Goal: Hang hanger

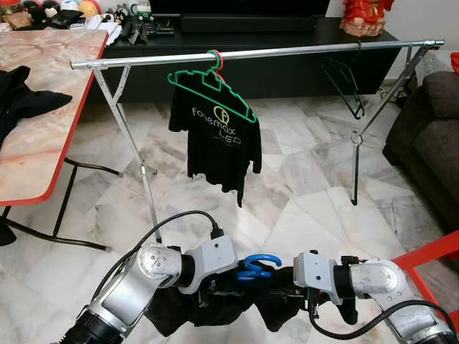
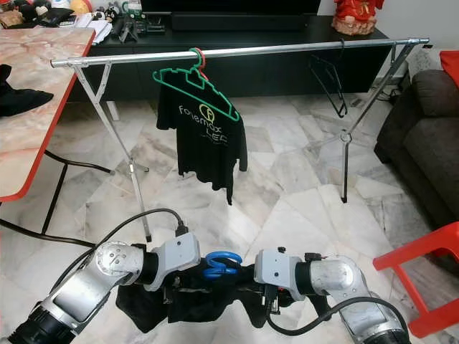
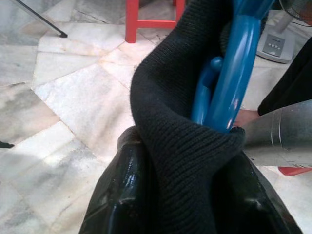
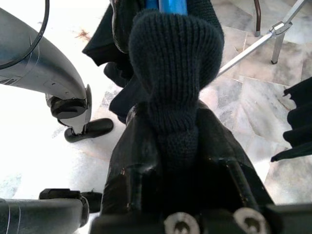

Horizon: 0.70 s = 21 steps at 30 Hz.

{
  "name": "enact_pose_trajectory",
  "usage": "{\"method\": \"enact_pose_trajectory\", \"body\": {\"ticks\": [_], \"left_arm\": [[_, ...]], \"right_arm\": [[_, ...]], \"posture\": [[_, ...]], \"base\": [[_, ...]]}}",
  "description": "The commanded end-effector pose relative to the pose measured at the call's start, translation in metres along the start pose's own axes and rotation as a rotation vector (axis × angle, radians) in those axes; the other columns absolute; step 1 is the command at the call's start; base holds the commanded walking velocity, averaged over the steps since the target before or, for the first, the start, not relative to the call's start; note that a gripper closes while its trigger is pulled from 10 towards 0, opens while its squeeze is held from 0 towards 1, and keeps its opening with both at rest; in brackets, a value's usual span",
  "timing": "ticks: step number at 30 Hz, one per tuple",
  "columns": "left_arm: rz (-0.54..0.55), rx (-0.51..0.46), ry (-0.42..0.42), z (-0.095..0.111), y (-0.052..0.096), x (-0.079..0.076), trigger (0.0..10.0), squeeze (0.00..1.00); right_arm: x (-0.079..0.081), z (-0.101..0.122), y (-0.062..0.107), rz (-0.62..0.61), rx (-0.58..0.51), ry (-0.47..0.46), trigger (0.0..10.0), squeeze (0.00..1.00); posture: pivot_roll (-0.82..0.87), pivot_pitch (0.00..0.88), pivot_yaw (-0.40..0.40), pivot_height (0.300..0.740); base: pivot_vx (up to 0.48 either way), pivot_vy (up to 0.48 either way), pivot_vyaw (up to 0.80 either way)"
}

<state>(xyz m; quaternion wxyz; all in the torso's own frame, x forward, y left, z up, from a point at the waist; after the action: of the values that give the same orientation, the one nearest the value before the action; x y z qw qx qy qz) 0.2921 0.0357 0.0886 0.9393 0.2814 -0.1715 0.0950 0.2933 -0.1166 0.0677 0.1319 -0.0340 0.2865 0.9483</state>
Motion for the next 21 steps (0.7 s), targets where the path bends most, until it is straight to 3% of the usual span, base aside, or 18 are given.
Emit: {"method": "enact_pose_trajectory", "body": {"ticks": [1, 21], "left_arm": [[0.003, -0.020, -0.004, 0.0045, -0.0038, 0.0003, 0.0, 0.00], [0.022, -0.042, -0.008, 0.0090, -0.0056, 0.0045, 0.0, 0.00]], "right_arm": [[-0.0035, 0.0141, 0.0006, -0.007, -0.061, 0.016, 0.0, 0.00], [-0.0060, 0.0125, -0.0001, -0.014, -0.053, 0.014, 0.0, 0.00]], "posture": [[0.00, 0.167, -0.054, 0.740], [0.00, 0.172, -0.056, 0.740]], "base": [[0.000, 0.000, 0.00], [0.000, 0.000, 0.00]]}}
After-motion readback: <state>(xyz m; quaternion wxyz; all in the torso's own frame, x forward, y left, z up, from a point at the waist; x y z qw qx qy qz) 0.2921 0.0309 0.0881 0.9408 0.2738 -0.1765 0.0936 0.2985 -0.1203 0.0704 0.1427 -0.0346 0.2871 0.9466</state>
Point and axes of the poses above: a point about 5 cm out from each wrist's last joint towards the gripper, its own y axis pointing back from the gripper into the wrist, its own z axis along the axis of the wrist's last joint, x = y × z, the point moved 6 cm from there along -y, pointing out of the wrist towards the gripper, and after that the axes turned 11 degrees about -y, right-handed, at the moved point
